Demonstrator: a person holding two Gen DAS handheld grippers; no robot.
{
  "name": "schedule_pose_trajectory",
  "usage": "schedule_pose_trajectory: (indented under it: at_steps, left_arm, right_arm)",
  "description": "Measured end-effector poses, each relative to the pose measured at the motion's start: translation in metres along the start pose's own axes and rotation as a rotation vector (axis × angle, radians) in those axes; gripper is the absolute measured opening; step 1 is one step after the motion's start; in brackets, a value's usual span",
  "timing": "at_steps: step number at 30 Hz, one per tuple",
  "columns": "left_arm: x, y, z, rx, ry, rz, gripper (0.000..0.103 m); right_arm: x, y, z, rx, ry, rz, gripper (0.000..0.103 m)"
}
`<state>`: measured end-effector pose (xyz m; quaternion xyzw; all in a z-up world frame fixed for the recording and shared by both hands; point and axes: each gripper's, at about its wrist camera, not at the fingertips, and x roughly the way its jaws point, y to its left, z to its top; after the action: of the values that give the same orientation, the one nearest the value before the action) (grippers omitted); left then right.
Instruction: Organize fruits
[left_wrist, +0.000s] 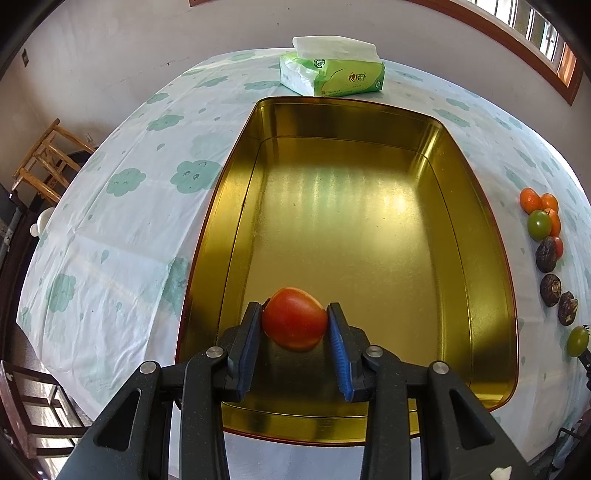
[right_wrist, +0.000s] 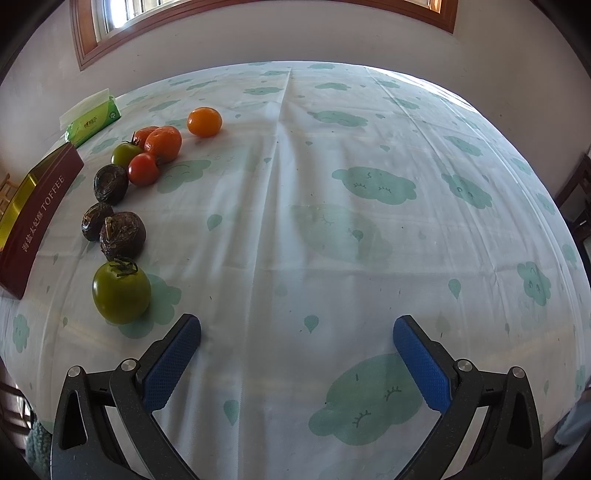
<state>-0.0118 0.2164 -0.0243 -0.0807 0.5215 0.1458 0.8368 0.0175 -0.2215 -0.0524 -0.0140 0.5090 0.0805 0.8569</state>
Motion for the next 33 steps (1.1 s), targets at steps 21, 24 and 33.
schedule_pose_trajectory:
  at_steps: [21,24,33]
  left_arm:
    - [-0.015,0.000,-0.002,-0.024,-0.055,-0.018,0.057]
    - [-0.017,-0.002,-0.003,-0.023,-0.062,-0.026,0.058]
    - [-0.020,-0.007,-0.008,-0.022,-0.063,-0.048,0.060]
  right_arm:
    - [-0.013,0.072,-0.016,-0.216,-0.019,0.115,0.102]
    - [-0.014,0.081,-0.015,-0.247,-0.033,0.110,0.102]
    - [-0.012,0.090,-0.004,-0.241,-0.044,0.142,0.082]
